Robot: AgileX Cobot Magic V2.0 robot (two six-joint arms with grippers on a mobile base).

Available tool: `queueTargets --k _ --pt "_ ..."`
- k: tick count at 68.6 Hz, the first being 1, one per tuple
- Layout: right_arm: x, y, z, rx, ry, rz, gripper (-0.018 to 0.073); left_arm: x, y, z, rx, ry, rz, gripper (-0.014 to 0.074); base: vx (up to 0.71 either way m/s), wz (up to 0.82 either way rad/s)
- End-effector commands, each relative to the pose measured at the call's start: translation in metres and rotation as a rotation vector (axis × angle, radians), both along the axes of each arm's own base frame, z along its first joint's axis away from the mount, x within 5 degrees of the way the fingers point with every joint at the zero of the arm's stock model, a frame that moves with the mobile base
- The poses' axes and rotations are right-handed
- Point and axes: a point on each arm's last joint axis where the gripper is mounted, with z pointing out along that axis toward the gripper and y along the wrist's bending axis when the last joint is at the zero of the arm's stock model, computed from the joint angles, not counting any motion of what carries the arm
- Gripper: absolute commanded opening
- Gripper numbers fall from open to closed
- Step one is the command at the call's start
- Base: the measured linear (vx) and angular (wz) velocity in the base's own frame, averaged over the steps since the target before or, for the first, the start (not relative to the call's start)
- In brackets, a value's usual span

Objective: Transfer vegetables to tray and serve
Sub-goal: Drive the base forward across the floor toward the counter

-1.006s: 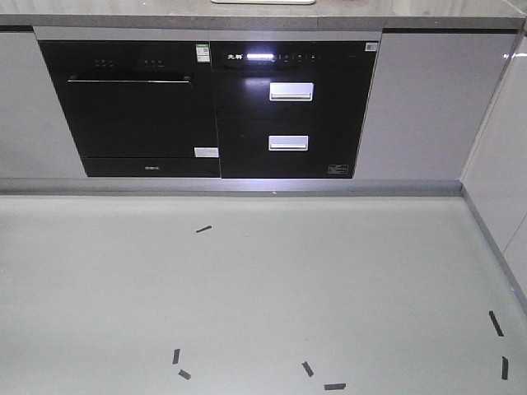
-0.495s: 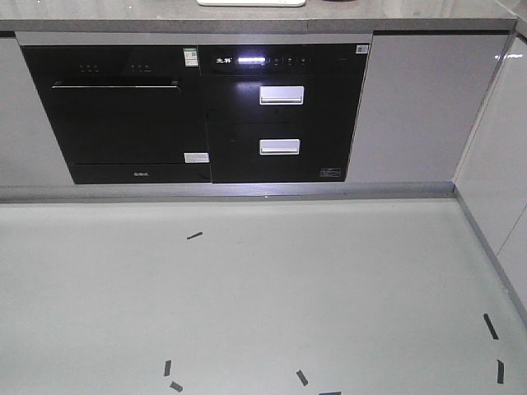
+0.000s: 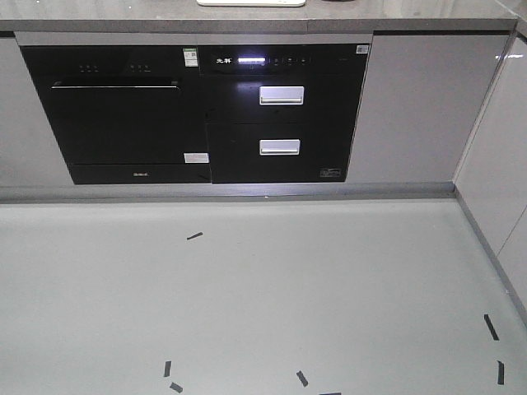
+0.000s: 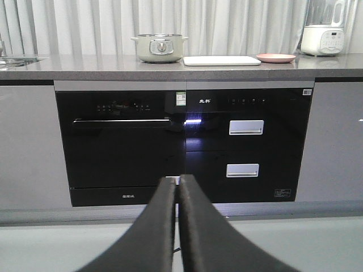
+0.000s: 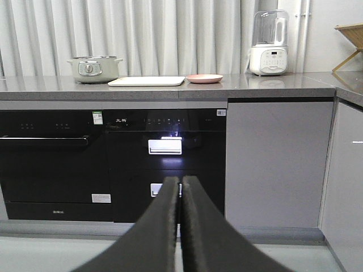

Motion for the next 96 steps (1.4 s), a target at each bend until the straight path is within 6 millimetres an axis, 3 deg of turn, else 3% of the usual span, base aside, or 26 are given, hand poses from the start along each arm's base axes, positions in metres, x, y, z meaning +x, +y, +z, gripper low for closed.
queueTargets --k 1,96 --pt "-0.0003 -0.0004 0.0022 -0.001 -0.067 -0.006 -0.0002 -0.0001 -0.0001 -0.0014 -0.01 -0.06 -0.001 -0.0006 0.0 0.0" --pt "-0.0003 -0.0004 0.0022 -0.001 -0.067 -0.006 -0.0002 -0.0001 -0.0001 -0.0014 -0.01 -0.06 -0.001 -0.0006 0.03 0.02"
